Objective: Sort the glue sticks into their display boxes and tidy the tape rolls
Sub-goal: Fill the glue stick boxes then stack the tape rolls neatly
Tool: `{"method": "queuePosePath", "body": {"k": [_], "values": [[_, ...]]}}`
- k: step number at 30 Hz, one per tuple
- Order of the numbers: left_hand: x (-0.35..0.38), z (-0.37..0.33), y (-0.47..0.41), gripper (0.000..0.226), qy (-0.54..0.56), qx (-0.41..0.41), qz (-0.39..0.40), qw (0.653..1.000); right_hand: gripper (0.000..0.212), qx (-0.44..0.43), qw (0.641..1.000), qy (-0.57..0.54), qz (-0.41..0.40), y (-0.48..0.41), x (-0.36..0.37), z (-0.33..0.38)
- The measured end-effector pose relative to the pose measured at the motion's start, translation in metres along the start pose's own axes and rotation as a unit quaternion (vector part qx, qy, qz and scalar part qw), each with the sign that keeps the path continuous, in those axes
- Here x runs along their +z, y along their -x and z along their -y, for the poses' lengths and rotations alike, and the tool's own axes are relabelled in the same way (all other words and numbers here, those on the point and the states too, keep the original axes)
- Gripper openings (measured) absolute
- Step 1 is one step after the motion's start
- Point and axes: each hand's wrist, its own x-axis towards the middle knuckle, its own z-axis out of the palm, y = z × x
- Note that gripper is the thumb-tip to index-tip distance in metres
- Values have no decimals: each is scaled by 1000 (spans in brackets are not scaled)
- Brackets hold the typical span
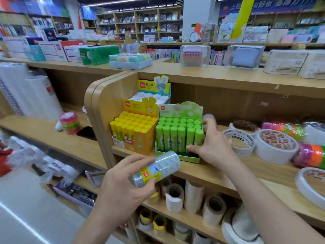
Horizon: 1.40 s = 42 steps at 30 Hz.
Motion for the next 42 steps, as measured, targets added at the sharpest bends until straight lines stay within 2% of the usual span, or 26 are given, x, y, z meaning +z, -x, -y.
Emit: {"method": "queuePosePath", "body": {"k": [10,16,21,29,32,42], "values": [[13,-2,-11,42,8,34,1,999,74,5,991,118,-56,-19,6,-8],[29,4,-23,44,-22,54,13,998,83,22,991,126,-47,-36,5,-10],[48,10,-35,40,-25,53,24,998,77,26,991,115,-57,-41,7,-13],[57,9,-52,39,-23,87,115,989,77,18,992,113,-51,-45,6,-19],[62,5,-57,42,-95,125,111,981,78,20,990,130,-44,-48,4,-20],[70,4,-62,43,-99,117,121,981,75,37,991,125,-16,-51,1,-17]]}}
